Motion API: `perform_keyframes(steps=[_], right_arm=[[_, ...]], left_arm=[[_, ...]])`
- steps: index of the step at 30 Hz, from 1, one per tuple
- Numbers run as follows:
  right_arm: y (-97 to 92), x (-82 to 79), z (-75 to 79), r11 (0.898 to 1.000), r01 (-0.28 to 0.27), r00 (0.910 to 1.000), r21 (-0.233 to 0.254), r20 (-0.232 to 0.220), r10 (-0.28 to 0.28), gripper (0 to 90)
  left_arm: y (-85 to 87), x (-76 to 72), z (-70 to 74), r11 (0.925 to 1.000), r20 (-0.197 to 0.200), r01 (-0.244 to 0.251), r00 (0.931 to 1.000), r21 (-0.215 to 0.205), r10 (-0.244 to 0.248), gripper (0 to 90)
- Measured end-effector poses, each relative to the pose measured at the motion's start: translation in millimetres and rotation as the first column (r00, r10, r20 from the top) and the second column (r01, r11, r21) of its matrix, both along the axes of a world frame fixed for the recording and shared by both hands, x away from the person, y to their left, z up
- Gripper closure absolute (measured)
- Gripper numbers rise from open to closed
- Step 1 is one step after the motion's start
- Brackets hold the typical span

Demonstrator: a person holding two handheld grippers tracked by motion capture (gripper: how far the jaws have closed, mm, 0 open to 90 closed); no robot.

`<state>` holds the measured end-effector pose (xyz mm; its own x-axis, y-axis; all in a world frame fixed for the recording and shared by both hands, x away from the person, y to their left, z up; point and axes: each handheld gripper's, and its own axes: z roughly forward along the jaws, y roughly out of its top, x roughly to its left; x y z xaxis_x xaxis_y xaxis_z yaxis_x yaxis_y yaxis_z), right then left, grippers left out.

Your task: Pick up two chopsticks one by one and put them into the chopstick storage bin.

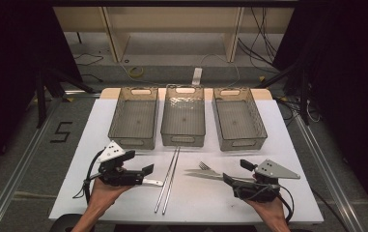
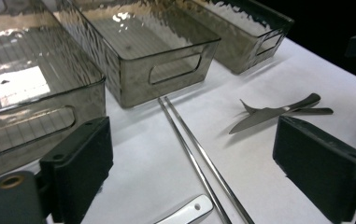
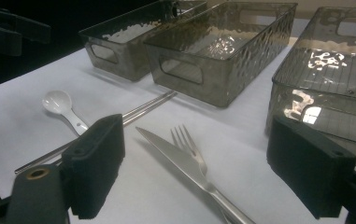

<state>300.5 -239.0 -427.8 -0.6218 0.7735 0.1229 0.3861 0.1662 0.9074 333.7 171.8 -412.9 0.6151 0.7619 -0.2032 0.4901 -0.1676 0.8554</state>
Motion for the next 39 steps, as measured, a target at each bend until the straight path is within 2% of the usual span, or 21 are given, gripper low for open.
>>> perform_keyframes(steps=[3,5,9,13,15,16,19,21,24,27,31,33,34,36,37,39], right_arm=[[-0.5,0.6,-0.4,1.0,-0.003,1.0,-0.006,-0.007,0.003,20.7],[0.6,0.6,-0.6,1.0,-0.009,0.9999,-0.006,-0.011,0.009,21.3],[1.9,0.8,-1.3,1.0,-0.015,0.9997,-0.015,-0.02,0.015,21.2],[2.0,1.1,-1.7,1.0,-0.019,0.9996,-0.018,-0.023,0.018,21.4],[2.1,1.0,-1.7,1.0,-0.019,0.9995,-0.021,-0.025,0.018,21.4],[2.3,1.2,-2.0,1.0,-0.019,0.9995,-0.022,-0.025,0.018,21.4],[2.8,1.8,-2.9,0.999,-0.025,0.9993,-0.032,-0.029,0.025,21.4],[3.3,1.6,-3.1,0.999,-0.025,0.9993,-0.034,-0.031,0.024,21.4],[3.4,2.0,-3.5,0.999,-0.029,0.9991,-0.036,-0.033,0.028,21.5],[3.6,2.0,-3.8,0.999,-0.031,0.9987,-0.041,-0.041,0.029,21.5],[4.8,2.0,-4.2,0.998,-0.04,0.9983,-0.049,-0.045,0.037,21.7],[5.0,2.1,-4.5,0.998,-0.042,0.9981,-0.051,-0.047,0.04,21.7],[5.1,2.2,-4.5,0.998,-0.042,0.998,-0.051,-0.049,0.04,21.7],[5.3,2.6,-4.8,0.997,-0.047,0.9978,-0.054,-0.05,0.044,21.8],[5.5,2.5,-4.8,0.997,-0.047,0.9977,-0.055,-0.051,0.044,21.8],[5.7,2.3,-4.8,0.997,-0.048,0.9976,-0.056,-0.052,0.045,21.8]], left_arm=[[-4.6,2.2,3.5,0.9993,-0.035,0.008,0.9994,0.036,-0.007,14.8],[-8.8,5.1,4.2,0.9977,-0.074,0.028,0.997,0.062,-0.023,16.6],[-18.1,11.5,1.7,0.9879,-0.153,0.056,0.9876,0.145,-0.033,17.2],[-26.6,17.7,0.8,0.9814,-0.198,0.078,0.9793,0.175,-0.043,18.6],[-30.4,22.7,2.0,0.9778,-0.234,0.096,0.9709,0.186,-0.051,19.4],[-32.4,26.1,2.2,0.9727,-0.259,0.114,0.964,0.202,-0.06,19.8],[-40.6,36.6,0.9,0.961,-0.302,0.138,0.9513,0.24,-0.061,22.4],[-47.0,42.1,-0.8,0.9494,-0.329,0.158,0.9421,0.271,-0.063,24.3],[-56.0,47.0,-5.3,0.925,-0.356,0.185,0.9325,0.332,-0.059,26.7],[-63.3,51.0,-11.1,0.9153,-0.385,0.202,0.921,0.348,-0.057,28.2],[-70.4,59.0,-19.6,0.9047,-0.43,0.229,0.9012,0.359,-0.058,31.9],[-72.9,63.9,-24.7,0.8927,-0.448,0.241,0.8927,0.381,-0.05,33.8],[-74.0,66.1,-27.1,0.8884,-0.461,0.253,0.8857,0.383,-0.054,35.3],[-76.9,69.4,-31.8,0.8848,-0.485,0.272,0.8722,0.378,-0.061,39.3],[-78.4,70.8,-33.4,0.884,-0.486,0.27,0.8721,0.382,-0.056,40.5],[-82.4,72.3,-35.7,0.8778,-0.501,0.289,0.8629,0.382,-0.066,42.0]])
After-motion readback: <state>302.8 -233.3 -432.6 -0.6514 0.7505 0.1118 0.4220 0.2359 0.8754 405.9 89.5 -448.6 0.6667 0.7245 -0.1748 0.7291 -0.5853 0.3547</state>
